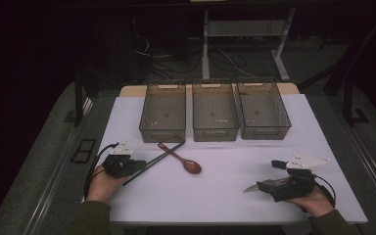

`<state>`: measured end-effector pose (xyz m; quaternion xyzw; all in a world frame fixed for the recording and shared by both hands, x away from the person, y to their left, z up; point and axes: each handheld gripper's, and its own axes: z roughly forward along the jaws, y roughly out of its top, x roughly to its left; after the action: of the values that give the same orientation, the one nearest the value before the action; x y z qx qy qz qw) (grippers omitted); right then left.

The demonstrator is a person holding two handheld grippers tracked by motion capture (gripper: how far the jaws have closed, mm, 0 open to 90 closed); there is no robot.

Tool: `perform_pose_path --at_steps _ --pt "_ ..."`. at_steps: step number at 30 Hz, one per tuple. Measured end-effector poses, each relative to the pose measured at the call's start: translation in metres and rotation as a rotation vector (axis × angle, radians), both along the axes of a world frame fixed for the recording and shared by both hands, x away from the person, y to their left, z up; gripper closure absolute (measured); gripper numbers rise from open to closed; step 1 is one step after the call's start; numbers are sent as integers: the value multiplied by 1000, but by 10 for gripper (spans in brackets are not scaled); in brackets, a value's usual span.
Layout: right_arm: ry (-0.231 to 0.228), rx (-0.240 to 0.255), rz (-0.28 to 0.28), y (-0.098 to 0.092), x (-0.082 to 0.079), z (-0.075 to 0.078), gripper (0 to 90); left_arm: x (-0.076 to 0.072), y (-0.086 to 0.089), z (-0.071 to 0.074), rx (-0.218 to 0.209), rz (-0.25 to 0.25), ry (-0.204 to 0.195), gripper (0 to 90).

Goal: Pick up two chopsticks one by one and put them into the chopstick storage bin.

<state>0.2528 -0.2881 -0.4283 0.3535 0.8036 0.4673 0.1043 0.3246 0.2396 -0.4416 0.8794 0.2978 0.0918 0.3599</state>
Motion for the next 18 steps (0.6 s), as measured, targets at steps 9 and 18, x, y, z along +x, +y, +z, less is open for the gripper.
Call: perform_pose_path --at_steps 9,18 --pt "-9 4 -7 -1 1 0 11 -2 1 7 -29 8 -27 849" --pt "-7 -7 -15 -2 2 -1 11 -6 1 16 -48 8 -38 852"
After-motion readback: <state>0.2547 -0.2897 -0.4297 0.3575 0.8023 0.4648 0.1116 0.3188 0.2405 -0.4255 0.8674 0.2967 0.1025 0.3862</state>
